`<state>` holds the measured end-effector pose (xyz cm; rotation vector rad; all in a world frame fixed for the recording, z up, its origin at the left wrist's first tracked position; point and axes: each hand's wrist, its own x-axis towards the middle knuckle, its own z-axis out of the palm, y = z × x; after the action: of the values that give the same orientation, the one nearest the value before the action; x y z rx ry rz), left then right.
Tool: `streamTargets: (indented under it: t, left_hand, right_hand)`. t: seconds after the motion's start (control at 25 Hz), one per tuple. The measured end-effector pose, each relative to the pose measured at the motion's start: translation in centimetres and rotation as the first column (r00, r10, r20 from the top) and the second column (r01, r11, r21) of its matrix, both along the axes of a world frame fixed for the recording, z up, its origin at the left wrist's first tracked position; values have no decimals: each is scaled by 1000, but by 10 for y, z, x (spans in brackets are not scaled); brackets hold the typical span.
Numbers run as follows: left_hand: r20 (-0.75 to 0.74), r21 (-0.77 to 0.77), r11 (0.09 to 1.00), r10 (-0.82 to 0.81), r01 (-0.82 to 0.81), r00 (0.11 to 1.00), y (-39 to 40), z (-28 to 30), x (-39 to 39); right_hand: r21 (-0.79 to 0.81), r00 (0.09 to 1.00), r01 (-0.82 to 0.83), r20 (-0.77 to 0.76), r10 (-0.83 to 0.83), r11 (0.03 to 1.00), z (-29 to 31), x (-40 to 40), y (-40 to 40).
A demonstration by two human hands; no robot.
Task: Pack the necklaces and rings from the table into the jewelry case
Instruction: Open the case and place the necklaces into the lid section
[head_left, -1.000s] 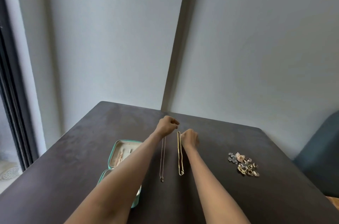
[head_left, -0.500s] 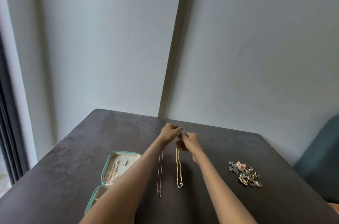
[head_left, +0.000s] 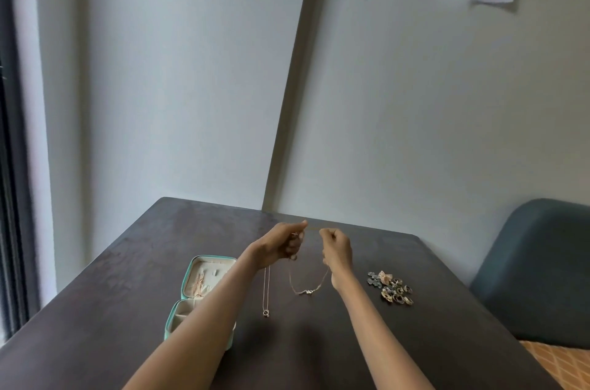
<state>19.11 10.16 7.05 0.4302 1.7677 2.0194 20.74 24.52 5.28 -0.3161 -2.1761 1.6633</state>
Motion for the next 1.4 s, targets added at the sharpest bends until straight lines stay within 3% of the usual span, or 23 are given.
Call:
streamTargets:
  t: [0.12, 0.2, 0.28, 0.32, 0.4, 0.48, 0.72, 0.84, 0.92, 1.08, 1.2, 1.28, 1.4]
  left_hand:
    - [78, 288, 954, 58, -78, 995, -4, 10, 13]
    - [123, 473, 866, 119, -163, 985, -4, 13, 16]
    - [143, 549, 801, 190, -238, 971, -1, 12, 15]
    - [109, 497, 827, 241, -263, 964, 0, 11, 16]
    - [-35, 215, 922, 336, -321, 941, 3, 5, 21]
    - [-145, -10, 938, 341, -346, 929, 4, 0, 26]
    - [-89, -219, 967, 112, -129, 990, -5, 9, 42]
    - [-1, -171, 985, -10, 10, 1000, -11, 13, 49]
    - [83, 26, 999, -44, 42, 996, -12, 12, 49]
    - [190, 387, 918, 18, -91, 982, -13, 9, 46]
    - [281, 568, 775, 134, -277, 950, -9, -1, 37]
    - [297, 542, 759, 228, -361, 927, -7, -7, 31]
    - [74, 92, 892, 437, -442, 896, -9, -13, 27]
  right_hand:
    - [130, 998, -45, 59, 37, 991, -9, 17, 5]
    - [209, 991, -121, 84, 105, 971, -17, 27, 6]
    - [281, 970, -241, 107, 219, 929, -18, 38, 2]
    - [308, 956, -292, 114, 270, 905, -16, 44, -1]
    - [324, 939, -343, 108, 325, 882, -9, 55, -8]
    - [264, 942, -334, 60, 330, 905, 0, 60, -12]
    - [47, 963, -266, -38, 268, 963, 21, 63, -10]
    - [-113, 976, -215, -62, 209, 970, 15, 61, -6]
    - [-206, 979, -201, -61, 192, 958, 7, 60, -7]
    - [-239, 977, -211, -30, 210, 948, -12, 62, -13]
    - [-166, 960, -278, -68, 270, 946, -22, 64, -26]
    - [-66, 939, -343, -53, 340, 937, -25, 67, -36]
    - [33, 889, -456, -24, 457, 889, -24, 69, -46]
